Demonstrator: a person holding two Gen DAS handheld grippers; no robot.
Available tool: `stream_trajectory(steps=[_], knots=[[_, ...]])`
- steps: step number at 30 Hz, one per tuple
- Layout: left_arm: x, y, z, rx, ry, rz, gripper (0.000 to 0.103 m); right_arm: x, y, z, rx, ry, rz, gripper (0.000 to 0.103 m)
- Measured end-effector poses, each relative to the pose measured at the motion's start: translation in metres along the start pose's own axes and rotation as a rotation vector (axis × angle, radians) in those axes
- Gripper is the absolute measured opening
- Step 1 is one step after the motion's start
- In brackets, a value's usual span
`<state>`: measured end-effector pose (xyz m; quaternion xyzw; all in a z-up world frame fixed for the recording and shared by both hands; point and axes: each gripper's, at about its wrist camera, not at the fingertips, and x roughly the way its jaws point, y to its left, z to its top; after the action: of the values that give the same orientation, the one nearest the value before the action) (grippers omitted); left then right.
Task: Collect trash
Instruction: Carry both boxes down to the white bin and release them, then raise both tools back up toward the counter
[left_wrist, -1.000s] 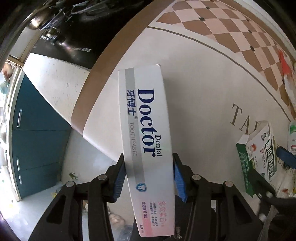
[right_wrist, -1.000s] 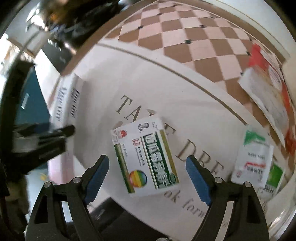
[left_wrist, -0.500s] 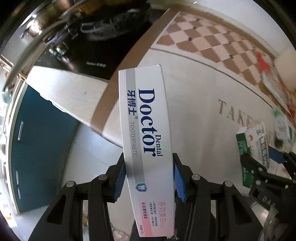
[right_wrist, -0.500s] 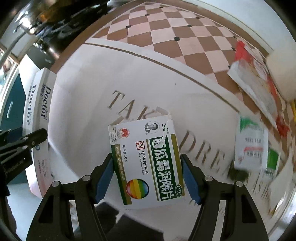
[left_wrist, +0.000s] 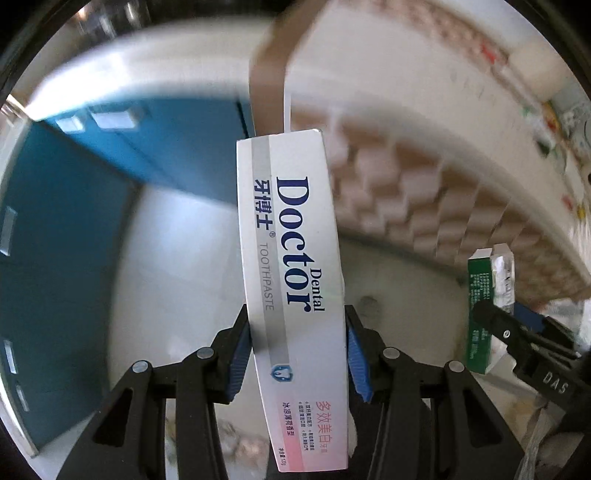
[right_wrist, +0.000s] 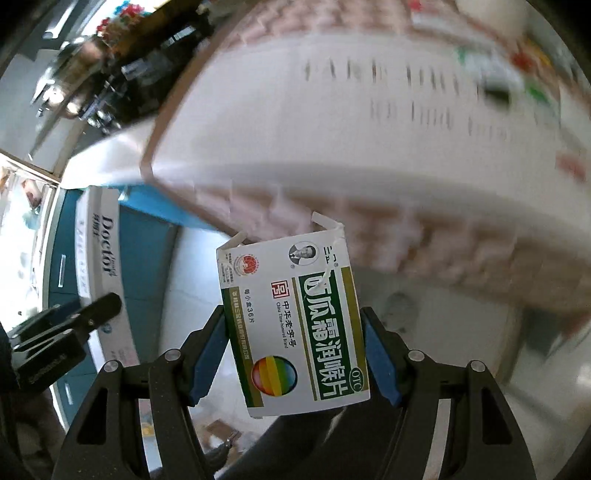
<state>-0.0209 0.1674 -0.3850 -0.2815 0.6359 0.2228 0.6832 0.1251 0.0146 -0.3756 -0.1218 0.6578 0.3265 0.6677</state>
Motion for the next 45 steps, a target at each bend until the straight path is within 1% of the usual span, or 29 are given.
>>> stream_trajectory(steps=[1,2,4,5,8,10,11,12,15,16,18,19,20,21,22,23,24,26,27,29,31,33,35,36,37,40,43,45], knots=[[0.019,0.005,-0.004,-0.013,0.029,-0.012,0.043,0.017,-0.001,-0.017,0.019,0.023,0.0,0.071],[0.05,0.012,-0.006,-0.023,0.076,-0.038,0.043,0.036,-0.001,-0.026,0.029,0.045,0.003,0.071],[0.095,0.023,-0.005,-0.07,0.14,-0.087,0.043,0.073,-0.007,-0.043,0.057,0.091,0.002,0.071],[0.131,0.031,-0.004,-0.102,0.184,-0.128,0.043,0.093,-0.011,-0.051,0.072,0.112,-0.001,0.071],[0.209,0.044,-0.002,-0.162,0.26,-0.174,0.043,0.161,-0.03,-0.066,0.115,0.162,-0.016,0.071],[0.274,0.053,0.001,-0.192,0.316,-0.2,0.043,0.21,-0.042,-0.07,0.146,0.19,-0.023,0.071],[0.294,0.055,0.002,-0.199,0.331,-0.203,0.043,0.234,-0.05,-0.072,0.16,0.198,-0.027,0.071],[0.324,0.058,0.004,-0.199,0.354,-0.198,0.043,0.258,-0.054,-0.072,0.171,0.207,-0.024,0.071],[0.39,0.064,0.01,-0.183,0.398,-0.173,0.043,0.326,-0.069,-0.075,0.19,0.226,-0.018,0.071],[0.403,0.065,0.011,-0.188,0.403,-0.177,0.044,0.34,-0.073,-0.074,0.192,0.232,-0.016,0.071],[0.432,0.07,0.01,-0.207,0.421,-0.196,0.045,0.387,-0.077,-0.073,0.186,0.254,-0.007,0.071],[0.444,0.072,0.01,-0.211,0.428,-0.2,0.045,0.403,-0.082,-0.074,0.183,0.263,-0.006,0.071],[0.449,0.073,0.009,-0.211,0.426,-0.201,0.045,0.417,-0.084,-0.073,0.18,0.274,-0.001,0.071],[0.455,0.075,0.008,-0.209,0.415,-0.198,0.061,0.436,-0.082,-0.072,0.175,0.293,0.008,0.071],[0.458,0.077,0.006,-0.206,0.407,-0.191,0.074,0.452,-0.083,-0.072,0.174,0.307,0.008,0.072],[0.46,0.076,0.007,-0.207,0.397,-0.18,0.091,0.461,-0.083,-0.077,0.17,0.315,0.007,0.072],[0.46,0.074,0.005,-0.214,0.382,-0.172,0.094,0.47,-0.081,-0.078,0.163,0.326,0.014,0.072],[0.456,0.078,0.002,-0.223,0.363,-0.156,0.094,0.487,-0.078,-0.083,0.144,0.342,0.02,0.074],[0.451,0.081,-0.001,-0.225,0.352,-0.14,0.094,0.492,-0.076,-0.085,0.132,0.349,0.016,0.086],[0.438,0.082,-0.005,-0.226,0.326,-0.104,0.094,0.494,-0.072,-0.093,0.11,0.346,0.004,0.101],[0.432,0.083,-0.005,-0.216,0.291,-0.067,0.094,0.485,-0.074,-0.095,0.091,0.337,-0.01,0.101],[0.415,0.079,-0.008,-0.205,0.267,-0.024,0.094,0.48,-0.069,-0.086,0.074,0.323,-0.03,0.101],[0.399,0.075,-0.011,-0.195,0.24,0.027,0.094,0.47,-0.063,-0.085,0.06,0.319,-0.043,0.101],[0.386,0.074,-0.013,-0.184,0.223,0.063,0.094,0.469,-0.061,-0.083,0.053,0.316,-0.051,0.101],[0.374,0.084,-0.013,-0.175,0.211,0.084,0.094,0.461,-0.058,-0.083,0.037,0.309,-0.067,0.101],[0.342,0.079,-0.02,-0.15,0.18,0.142,0.094,0.435,-0.055,-0.083,0.006,0.294,-0.1,0.101],[0.306,0.075,-0.026,-0.138,0.158,0.173,0.094,0.407,-0.048,-0.08,-0.02,0.279,-0.132,0.101],[0.275,0.073,-0.032,-0.133,0.152,0.17,0.094,0.376,-0.043,-0.078,-0.033,0.259,-0.154,0.101]])
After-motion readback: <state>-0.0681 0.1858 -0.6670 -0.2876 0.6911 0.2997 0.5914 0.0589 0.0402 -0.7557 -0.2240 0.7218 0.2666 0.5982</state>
